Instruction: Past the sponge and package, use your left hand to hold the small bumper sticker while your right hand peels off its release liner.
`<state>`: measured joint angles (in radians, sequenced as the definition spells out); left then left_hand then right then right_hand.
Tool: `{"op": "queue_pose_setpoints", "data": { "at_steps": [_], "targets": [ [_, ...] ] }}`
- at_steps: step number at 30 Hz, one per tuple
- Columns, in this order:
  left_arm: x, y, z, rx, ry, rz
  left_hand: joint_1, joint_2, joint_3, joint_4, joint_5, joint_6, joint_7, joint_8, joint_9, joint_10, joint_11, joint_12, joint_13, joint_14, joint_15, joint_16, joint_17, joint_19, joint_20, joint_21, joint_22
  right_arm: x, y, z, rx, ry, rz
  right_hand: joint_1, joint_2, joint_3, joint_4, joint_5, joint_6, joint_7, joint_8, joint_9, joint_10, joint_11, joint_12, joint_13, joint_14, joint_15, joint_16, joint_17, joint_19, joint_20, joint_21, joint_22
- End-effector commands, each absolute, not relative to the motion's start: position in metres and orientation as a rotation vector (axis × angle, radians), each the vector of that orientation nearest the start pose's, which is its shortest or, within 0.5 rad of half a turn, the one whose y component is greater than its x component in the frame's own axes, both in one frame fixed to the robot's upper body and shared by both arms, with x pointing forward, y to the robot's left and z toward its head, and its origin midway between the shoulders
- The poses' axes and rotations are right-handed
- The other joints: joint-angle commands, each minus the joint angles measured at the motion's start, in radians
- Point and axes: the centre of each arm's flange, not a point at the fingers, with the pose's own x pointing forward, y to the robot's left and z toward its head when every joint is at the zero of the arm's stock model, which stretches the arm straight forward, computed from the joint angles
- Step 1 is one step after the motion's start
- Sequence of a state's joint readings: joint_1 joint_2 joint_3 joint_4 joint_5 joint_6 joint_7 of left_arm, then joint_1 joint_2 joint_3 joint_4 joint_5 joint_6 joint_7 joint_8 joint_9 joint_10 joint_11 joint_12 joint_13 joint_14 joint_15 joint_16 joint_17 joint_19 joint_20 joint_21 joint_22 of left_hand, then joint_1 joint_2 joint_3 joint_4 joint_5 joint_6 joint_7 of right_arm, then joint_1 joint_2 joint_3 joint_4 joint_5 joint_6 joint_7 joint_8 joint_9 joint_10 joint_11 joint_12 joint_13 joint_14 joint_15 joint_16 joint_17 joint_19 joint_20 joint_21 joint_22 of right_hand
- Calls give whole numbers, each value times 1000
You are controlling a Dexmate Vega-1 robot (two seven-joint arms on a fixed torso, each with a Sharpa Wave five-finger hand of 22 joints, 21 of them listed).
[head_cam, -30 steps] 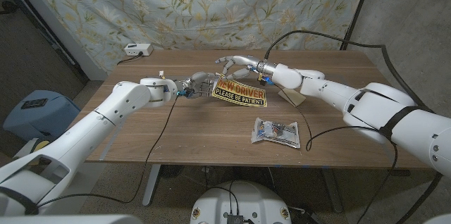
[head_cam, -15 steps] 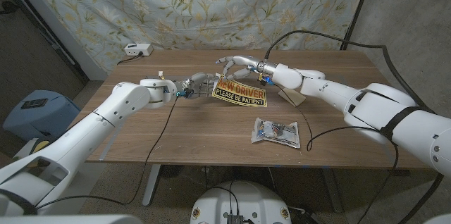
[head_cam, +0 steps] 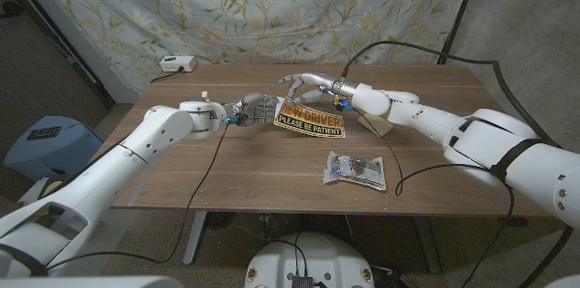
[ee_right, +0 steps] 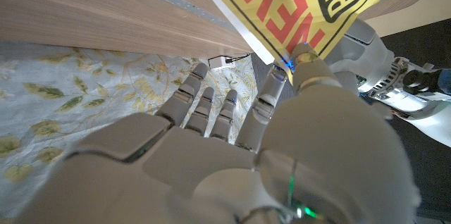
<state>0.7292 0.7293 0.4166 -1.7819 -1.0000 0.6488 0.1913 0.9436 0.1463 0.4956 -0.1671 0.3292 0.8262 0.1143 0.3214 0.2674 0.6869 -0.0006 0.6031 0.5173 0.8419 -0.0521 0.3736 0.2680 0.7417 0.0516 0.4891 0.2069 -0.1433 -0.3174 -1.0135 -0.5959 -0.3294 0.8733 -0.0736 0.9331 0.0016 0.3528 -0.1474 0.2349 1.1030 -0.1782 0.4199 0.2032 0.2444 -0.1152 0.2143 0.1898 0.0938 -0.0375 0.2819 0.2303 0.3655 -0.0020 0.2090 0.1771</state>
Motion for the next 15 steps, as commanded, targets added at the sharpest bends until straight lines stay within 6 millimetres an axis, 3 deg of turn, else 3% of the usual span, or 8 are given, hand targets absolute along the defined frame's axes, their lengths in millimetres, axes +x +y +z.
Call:
{"op": "queue_pose_setpoints", "data": {
  "at_steps": [1, 15],
  "targets": [
    [620, 228, 10, 68, -5, -320, 13, -2, 6, -3, 6, 18, -2, 8, 7, 20, -6, 6, 5, 19, -6, 8, 6, 16, -5, 12, 3, 673, -100, 61, -1231, -1035, 601, 3, -4, -3, -3, 9, 11, -3, 10, 6, 12, -2, -1, 3, 10, 4, -1, 2, 11, 0, -3, 0],
    [633, 220, 14, 82, 0, -360, 7, -20, -2, -2, 1, -1, -3, -3, 10, 1, 4, -4, 11, 6, -2, 2, 10, 7, -5, 16, 2, 673, -105, 62, -1231, -1034, 590, 4, -3, -5, -3, 10, 11, -2, 11, 8, 13, -4, -3, 3, 12, 3, -1, 3, 13, 0, -3, 0]
  ]
}}
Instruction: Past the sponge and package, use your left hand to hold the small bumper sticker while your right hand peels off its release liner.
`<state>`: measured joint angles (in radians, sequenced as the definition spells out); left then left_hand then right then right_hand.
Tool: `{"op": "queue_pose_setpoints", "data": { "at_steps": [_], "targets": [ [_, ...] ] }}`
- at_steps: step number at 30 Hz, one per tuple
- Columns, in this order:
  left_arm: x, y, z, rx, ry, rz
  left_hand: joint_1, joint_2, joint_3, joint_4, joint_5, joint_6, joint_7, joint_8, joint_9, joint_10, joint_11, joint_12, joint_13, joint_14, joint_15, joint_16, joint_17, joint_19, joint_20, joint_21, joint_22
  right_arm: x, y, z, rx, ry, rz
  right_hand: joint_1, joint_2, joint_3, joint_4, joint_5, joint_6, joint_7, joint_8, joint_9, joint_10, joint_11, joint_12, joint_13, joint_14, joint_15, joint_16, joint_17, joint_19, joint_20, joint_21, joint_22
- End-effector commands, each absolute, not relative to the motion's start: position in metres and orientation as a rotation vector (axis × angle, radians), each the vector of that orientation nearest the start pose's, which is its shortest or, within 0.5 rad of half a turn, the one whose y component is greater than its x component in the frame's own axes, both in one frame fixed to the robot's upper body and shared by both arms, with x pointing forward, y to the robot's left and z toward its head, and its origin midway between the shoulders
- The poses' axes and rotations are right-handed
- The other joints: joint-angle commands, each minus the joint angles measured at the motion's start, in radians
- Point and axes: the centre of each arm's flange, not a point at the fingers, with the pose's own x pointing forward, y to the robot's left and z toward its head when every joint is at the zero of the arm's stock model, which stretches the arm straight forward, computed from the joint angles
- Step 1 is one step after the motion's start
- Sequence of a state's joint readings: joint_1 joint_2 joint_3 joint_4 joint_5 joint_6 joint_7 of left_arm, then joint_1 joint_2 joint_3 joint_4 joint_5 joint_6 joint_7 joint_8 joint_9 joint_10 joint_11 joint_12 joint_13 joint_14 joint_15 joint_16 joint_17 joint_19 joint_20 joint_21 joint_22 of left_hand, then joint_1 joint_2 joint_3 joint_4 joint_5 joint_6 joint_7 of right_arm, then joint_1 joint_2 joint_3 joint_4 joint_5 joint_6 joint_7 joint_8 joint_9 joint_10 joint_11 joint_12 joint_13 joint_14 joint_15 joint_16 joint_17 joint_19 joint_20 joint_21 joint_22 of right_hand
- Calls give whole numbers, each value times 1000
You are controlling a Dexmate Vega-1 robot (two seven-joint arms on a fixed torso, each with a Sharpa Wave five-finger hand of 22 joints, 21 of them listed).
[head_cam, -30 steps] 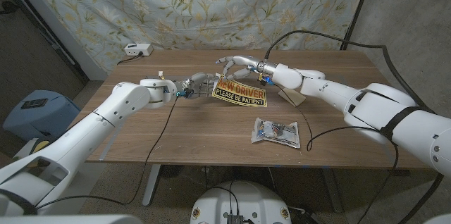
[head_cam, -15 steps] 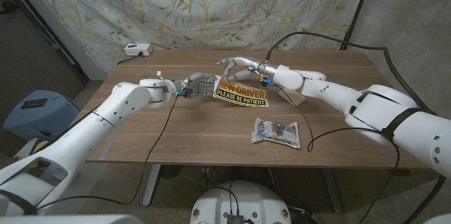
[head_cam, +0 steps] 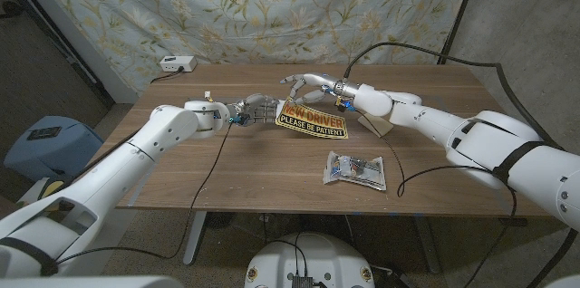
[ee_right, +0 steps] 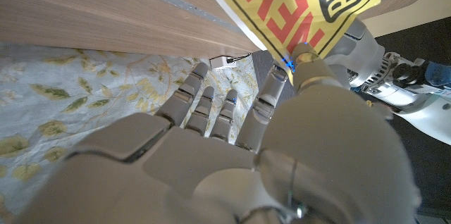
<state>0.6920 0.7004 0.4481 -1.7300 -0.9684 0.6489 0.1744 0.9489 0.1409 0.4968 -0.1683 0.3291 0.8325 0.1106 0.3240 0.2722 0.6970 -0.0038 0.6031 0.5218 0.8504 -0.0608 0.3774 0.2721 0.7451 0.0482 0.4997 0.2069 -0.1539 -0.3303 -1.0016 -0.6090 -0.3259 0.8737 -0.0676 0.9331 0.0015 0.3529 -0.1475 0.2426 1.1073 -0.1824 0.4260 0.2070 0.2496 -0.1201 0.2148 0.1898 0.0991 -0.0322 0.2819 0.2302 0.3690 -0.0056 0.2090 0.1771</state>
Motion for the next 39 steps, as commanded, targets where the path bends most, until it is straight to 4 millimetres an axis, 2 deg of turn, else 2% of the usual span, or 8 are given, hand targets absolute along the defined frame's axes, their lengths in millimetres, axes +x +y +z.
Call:
{"op": "queue_pose_setpoints", "data": {
  "at_steps": [1, 19, 27, 30, 37, 39],
  "targets": [
    [634, 219, 14, 83, 0, -363, 2, -15, -3, 0, 1, -11, 0, -8, 5, -10, 9, -4, 7, -4, 8, -3, 5, 3, -1, 6, 2, 672, -106, 62, -1231, -1033, 591, 4, -3, -5, -3, 2, 6, 2, 5, 4, 7, 1, -3, 3, 7, -2, -1, 3, 10, 3, -2, 0],
    [642, 206, 13, 76, 25, -431, 1, -35, -16, 0, -7, -54, 9, -33, 5, -49, 28, -23, 15, -39, 19, -13, 16, -22, 10, 7, 1, 669, -111, 63, -1238, -1039, 587, 4, -2, -9, -2, 3, 7, 3, 5, 3, 12, 1, -4, 4, 10, -2, 0, 5, 12, 6, -2, 0],
    [642, 199, 10, 89, 43, -456, 33, -42, -21, -12, -13, -29, 9, -25, 10, -10, 15, -8, 23, -9, 3, 11, 33, -3, 3, 23, 1, 668, -116, 62, -1231, -1033, 573, 4, -1, -10, -2, 4, 6, 2, 5, 2, 13, 1, -5, 4, 10, -2, 0, 6, 13, 8, -2, 0],
    [642, 199, 10, 95, 48, -452, 40, -46, -25, -10, -17, 4, 3, -12, 14, 15, 9, 3, 27, 20, -6, 26, 39, 14, -5, 34, 1, 667, -116, 61, -1230, -1031, 570, 5, 0, -10, -2, 4, 5, 2, 5, 2, 13, 0, -5, 4, 9, -2, -1, 6, 13, 8, -3, 0],
    [642, 200, 11, 101, 42, -441, 63, -33, -17, -4, -27, 107, -21, 30, 32, 107, -24, 38, 44, 108, -41, 56, 46, 74, -26, 78, 4, 666, -117, 60, -1229, -1029, 569, 6, 0, -11, -2, 4, 5, 2, 5, 2, 13, 0, -6, 4, 10, -2, -1, 6, 13, 9, -3, 0],
    [641, 201, 11, 103, 41, -437, 66, -30, -14, -4, -29, 114, -22, 34, 34, 117, -32, 41, 47, 124, -47, 61, 46, 87, -35, 87, 5, 666, -117, 59, -1229, -1027, 568, 6, 0, -12, -2, 4, 4, 3, 5, 3, 13, 1, -7, 4, 10, -2, -1, 6, 13, 9, -3, 0]
  ]
}}
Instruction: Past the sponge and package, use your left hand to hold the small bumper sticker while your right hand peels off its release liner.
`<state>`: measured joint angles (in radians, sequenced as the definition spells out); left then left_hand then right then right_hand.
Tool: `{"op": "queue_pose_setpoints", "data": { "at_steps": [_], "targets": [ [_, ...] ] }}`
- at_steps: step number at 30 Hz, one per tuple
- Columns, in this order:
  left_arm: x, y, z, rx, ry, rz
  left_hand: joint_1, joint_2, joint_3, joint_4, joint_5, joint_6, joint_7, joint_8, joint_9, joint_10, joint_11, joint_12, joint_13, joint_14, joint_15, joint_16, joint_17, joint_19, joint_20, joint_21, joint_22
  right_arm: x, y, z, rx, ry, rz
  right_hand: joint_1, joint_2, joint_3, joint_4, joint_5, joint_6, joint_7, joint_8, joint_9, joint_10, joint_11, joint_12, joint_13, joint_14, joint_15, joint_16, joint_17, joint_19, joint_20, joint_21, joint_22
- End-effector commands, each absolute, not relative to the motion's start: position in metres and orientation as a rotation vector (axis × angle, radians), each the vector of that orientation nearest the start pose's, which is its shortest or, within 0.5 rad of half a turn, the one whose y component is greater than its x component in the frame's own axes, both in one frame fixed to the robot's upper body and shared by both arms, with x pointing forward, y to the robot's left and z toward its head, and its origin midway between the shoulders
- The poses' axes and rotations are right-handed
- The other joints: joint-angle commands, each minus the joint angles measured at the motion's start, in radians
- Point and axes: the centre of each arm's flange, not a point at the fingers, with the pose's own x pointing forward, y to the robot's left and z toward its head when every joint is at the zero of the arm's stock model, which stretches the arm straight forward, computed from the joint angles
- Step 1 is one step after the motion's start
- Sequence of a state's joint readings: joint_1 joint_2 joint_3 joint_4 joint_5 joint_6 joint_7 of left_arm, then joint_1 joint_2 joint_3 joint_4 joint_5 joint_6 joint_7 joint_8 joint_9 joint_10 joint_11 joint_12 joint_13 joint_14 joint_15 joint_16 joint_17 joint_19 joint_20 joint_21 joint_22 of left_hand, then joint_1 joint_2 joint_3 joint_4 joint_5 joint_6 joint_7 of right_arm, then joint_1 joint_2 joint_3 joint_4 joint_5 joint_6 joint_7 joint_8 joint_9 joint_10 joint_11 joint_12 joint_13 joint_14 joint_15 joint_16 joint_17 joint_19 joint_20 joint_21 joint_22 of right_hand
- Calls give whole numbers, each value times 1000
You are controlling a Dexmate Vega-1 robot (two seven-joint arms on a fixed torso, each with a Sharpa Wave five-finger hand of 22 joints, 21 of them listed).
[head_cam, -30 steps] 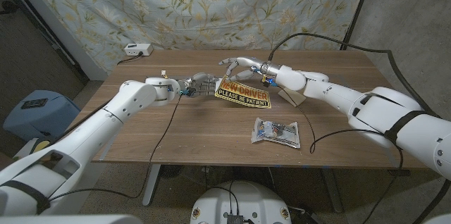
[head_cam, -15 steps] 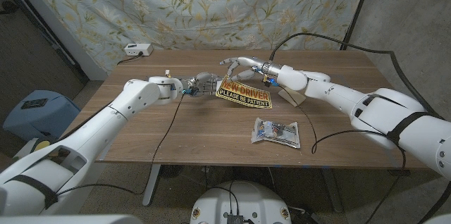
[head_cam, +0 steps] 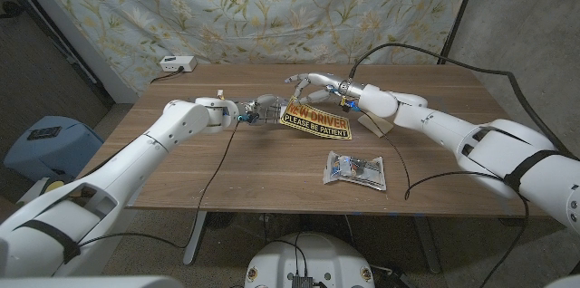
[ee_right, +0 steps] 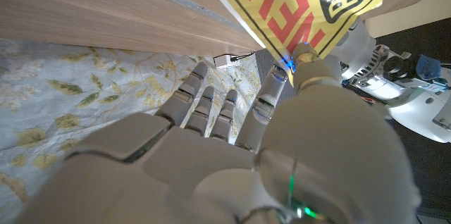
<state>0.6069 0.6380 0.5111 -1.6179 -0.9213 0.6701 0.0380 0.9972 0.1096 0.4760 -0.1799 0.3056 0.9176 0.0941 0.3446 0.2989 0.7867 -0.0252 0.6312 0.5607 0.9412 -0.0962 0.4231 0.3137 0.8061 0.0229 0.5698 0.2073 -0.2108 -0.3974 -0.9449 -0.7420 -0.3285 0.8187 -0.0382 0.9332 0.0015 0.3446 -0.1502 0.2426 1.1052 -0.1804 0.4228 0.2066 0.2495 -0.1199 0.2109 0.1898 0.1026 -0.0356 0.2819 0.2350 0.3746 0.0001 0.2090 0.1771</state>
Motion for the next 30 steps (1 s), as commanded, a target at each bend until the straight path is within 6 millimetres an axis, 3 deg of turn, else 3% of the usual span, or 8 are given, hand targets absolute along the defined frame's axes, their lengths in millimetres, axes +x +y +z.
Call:
{"op": "queue_pose_setpoints", "data": {
  "at_steps": [1, 10, 30],
  "targets": [
    [641, 202, 10, 105, 40, -427, 17, 2, 7, 9, -6, 32, -9, 15, 9, 33, -12, 15, 9, 39, -12, 16, 4, 30, -12, 20, 4, 666, -117, 59, -1229, -1026, 569, 6, 1, -3, 0, 4, 6, 0, 8, 3, 13, 0, -3, 4, 6, 1, -1, 1, 7, 3, -3, 0],
    [637, 204, 9, 100, 19, -409, 43, 27, 19, 6, -17, 87, -29, 39, 15, 80, -40, 29, 24, 87, -38, 42, 24, 59, -32, 52, 8, 663, -117, 56, -1228, -1025, 572, 7, 2, -5, 0, 5, 7, 2, 8, 2, 14, 1, -3, 4, 7, 0, -1, 2, 7, 3, -3, 0],
    [634, 204, 8, 92, 8, -410, 63, 29, 21, 7, -41, 99, -35, 56, 33, 101, -48, 34, 44, 102, -47, 55, 50, 61, -41, 79, 11, 659, -129, 61, -1218, -1025, 540, 8, 2, -8, 0, 6, 9, 2, 10, 3, 16, 2, -5, 4, 8, 1, -1, 3, 9, 2, -3, 0]
  ]
}}
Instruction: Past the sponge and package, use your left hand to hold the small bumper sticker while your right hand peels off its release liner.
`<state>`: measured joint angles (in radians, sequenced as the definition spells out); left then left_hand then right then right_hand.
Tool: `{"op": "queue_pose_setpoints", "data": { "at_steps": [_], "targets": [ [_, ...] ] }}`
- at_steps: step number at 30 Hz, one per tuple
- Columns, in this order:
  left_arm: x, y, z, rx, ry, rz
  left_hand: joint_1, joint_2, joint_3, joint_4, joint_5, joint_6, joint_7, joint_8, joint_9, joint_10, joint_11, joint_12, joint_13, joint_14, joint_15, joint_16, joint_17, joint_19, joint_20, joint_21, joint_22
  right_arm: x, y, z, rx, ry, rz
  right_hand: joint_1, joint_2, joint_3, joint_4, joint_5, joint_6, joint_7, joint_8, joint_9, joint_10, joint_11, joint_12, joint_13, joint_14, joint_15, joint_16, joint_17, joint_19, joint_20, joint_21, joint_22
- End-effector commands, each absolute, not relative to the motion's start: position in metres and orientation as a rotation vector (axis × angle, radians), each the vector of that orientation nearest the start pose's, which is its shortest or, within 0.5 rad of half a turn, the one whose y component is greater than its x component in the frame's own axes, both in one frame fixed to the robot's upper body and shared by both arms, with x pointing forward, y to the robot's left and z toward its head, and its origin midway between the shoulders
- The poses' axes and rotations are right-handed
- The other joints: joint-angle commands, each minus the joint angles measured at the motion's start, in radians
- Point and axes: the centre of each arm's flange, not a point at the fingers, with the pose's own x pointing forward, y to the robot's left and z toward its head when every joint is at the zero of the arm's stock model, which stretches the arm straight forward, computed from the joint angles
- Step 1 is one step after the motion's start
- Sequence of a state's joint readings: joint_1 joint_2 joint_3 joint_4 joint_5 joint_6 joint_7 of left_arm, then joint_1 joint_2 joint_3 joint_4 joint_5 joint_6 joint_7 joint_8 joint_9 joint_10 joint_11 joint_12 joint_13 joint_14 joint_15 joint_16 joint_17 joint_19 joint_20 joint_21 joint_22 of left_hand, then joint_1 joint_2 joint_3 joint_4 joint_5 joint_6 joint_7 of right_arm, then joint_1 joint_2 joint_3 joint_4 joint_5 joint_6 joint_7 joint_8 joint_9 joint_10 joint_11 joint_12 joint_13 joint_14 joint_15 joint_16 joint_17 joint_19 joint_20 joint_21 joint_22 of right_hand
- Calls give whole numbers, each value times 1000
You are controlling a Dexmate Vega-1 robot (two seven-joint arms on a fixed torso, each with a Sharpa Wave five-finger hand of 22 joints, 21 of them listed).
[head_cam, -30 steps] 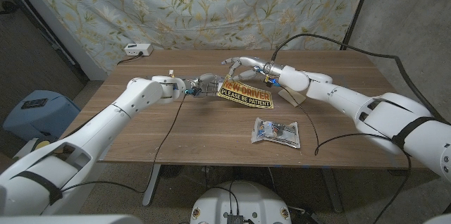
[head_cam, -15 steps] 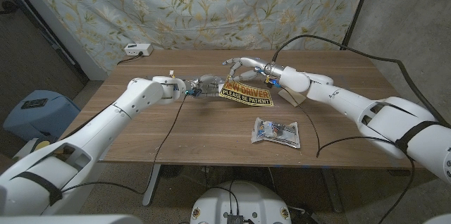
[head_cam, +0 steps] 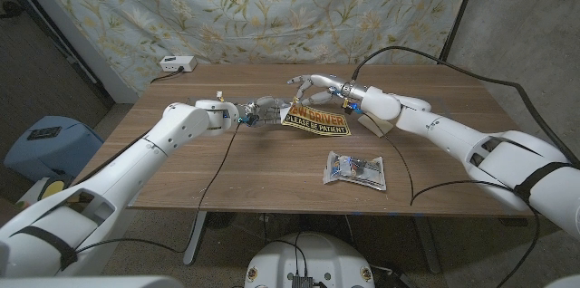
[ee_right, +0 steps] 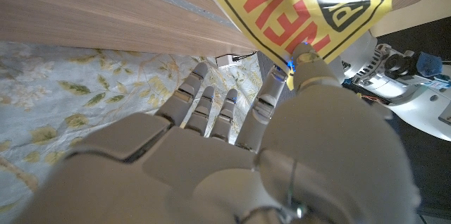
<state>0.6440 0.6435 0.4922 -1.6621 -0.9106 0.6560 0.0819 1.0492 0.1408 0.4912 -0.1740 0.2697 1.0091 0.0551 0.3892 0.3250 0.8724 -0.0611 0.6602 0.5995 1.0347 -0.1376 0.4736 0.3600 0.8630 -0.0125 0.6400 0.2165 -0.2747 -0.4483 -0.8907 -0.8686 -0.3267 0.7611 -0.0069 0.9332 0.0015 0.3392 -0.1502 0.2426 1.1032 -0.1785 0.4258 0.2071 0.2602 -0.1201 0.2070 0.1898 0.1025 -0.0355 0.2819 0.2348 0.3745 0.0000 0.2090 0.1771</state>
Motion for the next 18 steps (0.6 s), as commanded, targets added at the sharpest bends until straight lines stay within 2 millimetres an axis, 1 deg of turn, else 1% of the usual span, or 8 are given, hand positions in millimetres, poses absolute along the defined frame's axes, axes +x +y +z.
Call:
{"op": "queue_pose_setpoints", "data": {
  "at_steps": [1, 18],
  "targets": [
    [634, 204, 8, 92, 8, -408, 10, -2, 6, 2, -6, 7, 4, 12, 7, 17, -14, 5, 6, 9, -5, 4, 3, 4, -6, 10, 2, 659, -130, 61, -1219, -1025, 537, 8, 2, -3, 0, 6, 11, 1, 7, 2, 5, 2, -1, 4, 8, 0, -1, 3, 9, 2, -3, 0],
    [638, 209, 10, 82, 4, -412, 9, -3, 10, 8, -18, 7, 3, 18, 15, 18, -16, 4, 20, 12, -6, -2, 9, -2, -9, 26, 3, 663, -134, 66, -1225, -1020, 527, 10, 4, -6, 0, 8, 11, 1, 6, 1, 8, 2, -1, 4, 8, 0, -2, 4, 9, 3, -4, 0]
  ]
}}
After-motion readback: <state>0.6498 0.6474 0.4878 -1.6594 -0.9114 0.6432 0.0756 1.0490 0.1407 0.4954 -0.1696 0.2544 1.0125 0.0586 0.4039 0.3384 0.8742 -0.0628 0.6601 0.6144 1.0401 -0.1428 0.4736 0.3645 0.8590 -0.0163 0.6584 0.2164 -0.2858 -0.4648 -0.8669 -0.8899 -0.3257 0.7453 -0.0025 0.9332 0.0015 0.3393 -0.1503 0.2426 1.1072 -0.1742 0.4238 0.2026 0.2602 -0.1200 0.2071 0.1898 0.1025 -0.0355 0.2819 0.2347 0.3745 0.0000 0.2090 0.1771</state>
